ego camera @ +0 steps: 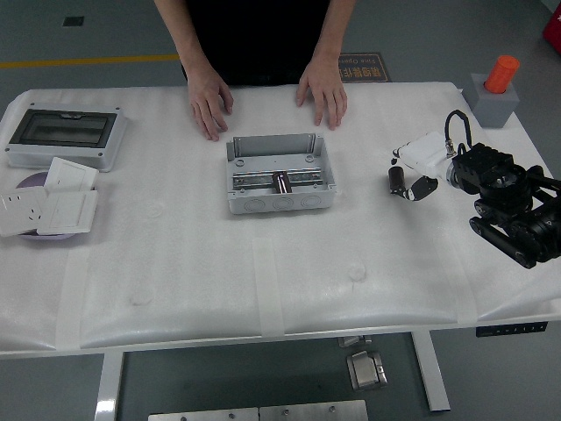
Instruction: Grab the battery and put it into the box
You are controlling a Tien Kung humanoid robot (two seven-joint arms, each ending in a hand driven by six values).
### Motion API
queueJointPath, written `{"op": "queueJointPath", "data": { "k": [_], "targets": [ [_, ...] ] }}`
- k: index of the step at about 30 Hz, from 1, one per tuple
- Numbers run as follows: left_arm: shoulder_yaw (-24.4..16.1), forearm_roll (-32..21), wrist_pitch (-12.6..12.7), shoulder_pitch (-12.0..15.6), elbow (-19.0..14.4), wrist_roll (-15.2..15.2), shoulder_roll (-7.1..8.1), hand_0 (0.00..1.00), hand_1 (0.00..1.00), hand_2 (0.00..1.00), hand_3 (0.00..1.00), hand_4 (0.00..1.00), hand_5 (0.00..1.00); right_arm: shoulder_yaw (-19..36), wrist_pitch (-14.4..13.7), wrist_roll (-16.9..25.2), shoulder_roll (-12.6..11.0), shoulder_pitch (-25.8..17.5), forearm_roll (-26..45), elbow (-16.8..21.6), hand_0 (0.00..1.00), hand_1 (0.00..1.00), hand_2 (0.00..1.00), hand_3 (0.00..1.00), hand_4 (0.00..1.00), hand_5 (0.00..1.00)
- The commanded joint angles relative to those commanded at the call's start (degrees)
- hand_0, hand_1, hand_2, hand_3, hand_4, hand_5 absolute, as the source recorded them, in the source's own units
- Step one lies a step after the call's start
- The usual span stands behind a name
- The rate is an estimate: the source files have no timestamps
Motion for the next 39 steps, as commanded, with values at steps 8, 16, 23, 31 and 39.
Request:
{"op": "queueJointPath", "data": {
  "k": [8,16,23,31,39],
  "targets": [
    [-0.2,1.0,0.1,-0.2,-0.2,-0.1,-0.11,0.588,0.623,0.564,0.710,0.674,0.264,-0.1,0.1,0.3,-0.1,0.1,0.8,-0.6,0.586,0.530,0.778,0.816,0.978,0.523],
    [0.3,1.2,0.1,0.0,-0.2,-0.1,-0.23,0.588,0.623,0.564,0.706,0.671,0.264,-0.4,-0.2,0.1,-0.3,0.6,1.6,-0.4,0.586,0.530,0.779,0.816,0.985,0.538],
    [0.7,1.6,0.1,-0.1,-0.3,-0.1,-0.25,0.588,0.623,0.563,0.704,0.671,0.264,-0.7,-0.7,-0.1,-0.4,0.8,2.7,-1.2,0.585,0.531,0.779,0.815,0.984,0.543],
    [0.9,1.9,0.1,-0.1,-0.4,-0.1,-0.26,0.588,0.623,0.562,0.704,0.670,0.265,0.1,-0.2,0.6,0.6,1.2,3.2,-3.3,0.587,0.533,0.782,0.819,0.984,0.545],
    [1.1,2.0,0.1,-0.1,-0.4,-0.1,-0.44,0.588,0.623,0.562,0.703,0.669,0.267,0.9,0.3,1.0,2.1,1.6,4.5,-4.6,0.598,0.537,0.785,0.818,0.980,0.559]
  ]
}}
